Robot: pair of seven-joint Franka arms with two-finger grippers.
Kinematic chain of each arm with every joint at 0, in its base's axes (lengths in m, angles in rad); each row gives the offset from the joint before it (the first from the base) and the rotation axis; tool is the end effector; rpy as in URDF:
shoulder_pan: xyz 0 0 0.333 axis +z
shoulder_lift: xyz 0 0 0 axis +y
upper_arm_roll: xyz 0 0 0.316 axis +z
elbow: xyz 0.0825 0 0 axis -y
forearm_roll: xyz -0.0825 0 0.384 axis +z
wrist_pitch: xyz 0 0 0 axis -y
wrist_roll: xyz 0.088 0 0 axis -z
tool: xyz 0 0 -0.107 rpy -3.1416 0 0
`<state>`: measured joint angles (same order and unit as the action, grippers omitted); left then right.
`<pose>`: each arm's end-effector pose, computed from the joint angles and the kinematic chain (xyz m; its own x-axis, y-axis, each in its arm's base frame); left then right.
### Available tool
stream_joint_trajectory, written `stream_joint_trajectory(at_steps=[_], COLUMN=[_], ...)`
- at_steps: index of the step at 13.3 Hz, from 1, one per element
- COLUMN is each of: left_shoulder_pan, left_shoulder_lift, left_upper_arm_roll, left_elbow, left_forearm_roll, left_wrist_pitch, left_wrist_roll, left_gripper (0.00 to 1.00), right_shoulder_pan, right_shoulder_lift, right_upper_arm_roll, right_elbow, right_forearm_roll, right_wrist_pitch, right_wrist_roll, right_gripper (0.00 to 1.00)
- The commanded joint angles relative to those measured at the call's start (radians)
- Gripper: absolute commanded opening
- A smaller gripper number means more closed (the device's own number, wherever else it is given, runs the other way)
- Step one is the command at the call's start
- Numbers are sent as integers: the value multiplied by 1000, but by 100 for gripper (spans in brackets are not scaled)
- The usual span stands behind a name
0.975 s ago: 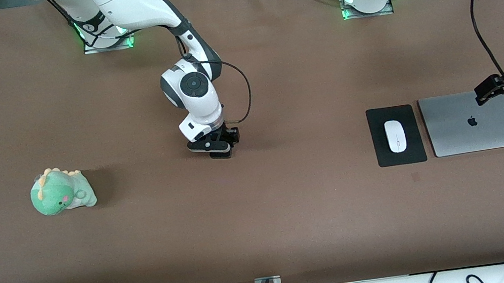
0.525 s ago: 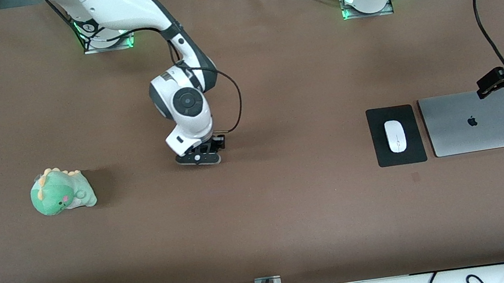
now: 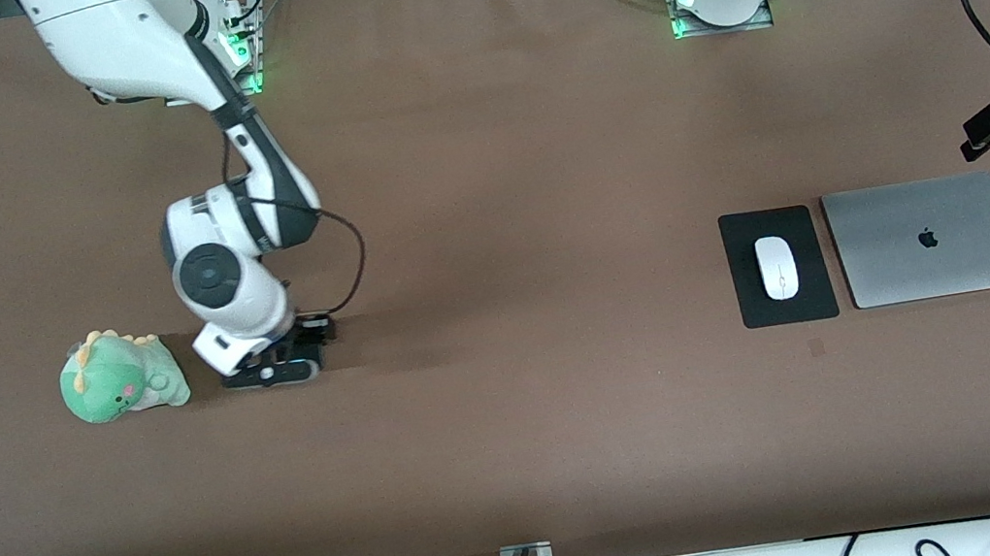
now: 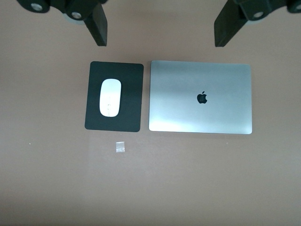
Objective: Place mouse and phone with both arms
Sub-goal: 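Release the mouse and raise the left gripper while the right carries phone, then lower the black phone beside the green plush toy with the right gripper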
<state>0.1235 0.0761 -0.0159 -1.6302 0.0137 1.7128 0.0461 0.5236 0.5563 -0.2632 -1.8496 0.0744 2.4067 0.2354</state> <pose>0.5830 0.0646 0.5653 0.9982 0.0596 0.0059 0.0597 -0.9981 -0.0126 0.6209 0.1771 0.2325 0.9991 0.0113 0.0420 0.0080 -0.9968 0.0791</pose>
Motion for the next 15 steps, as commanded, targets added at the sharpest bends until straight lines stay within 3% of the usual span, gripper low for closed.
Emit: stream_joint_trajectory(at_steps=[1, 3, 7, 8, 9, 13, 15], left_shoulder_pan=[-13, -13, -16, -16, -18, -22, -21], left_shoulder_lift=[-7, -7, -4, 1, 4, 8, 7], left_upper_arm_roll=[-10, -19, -19, -19, -19, -19, -19], left_elbow=[7, 10, 33, 49, 52, 50, 62], left_forearm_roll=[-21, -20, -17, -17, -17, -23, -23], left_wrist_pitch=[-22, -27, -27, -28, -28, -28, -65], left_wrist_roll=[9, 11, 14, 11, 6, -26, -61], left_gripper=[100, 100, 100, 100, 100, 100, 100], right_shoulder_pan=[-80, -115, -128, -129, -132, -126, -126], right_shoulder_lift=[-61, -46, 5, 11, 11, 10, 1], right_upper_arm_roll=[19, 19, 25, 27, 27, 28, 27], right_elbow=[-158, -197, -194, -189, -186, -160, -107], right_forearm_roll=[39, 77, 189, 203, 203, 205, 205], right_wrist_pitch=[161, 262, 325, 327, 327, 304, 215], right_wrist_roll=[-126, -220, -269, -274, -283, -292, -292], right_gripper=[0, 0, 0, 36, 99, 100, 100])
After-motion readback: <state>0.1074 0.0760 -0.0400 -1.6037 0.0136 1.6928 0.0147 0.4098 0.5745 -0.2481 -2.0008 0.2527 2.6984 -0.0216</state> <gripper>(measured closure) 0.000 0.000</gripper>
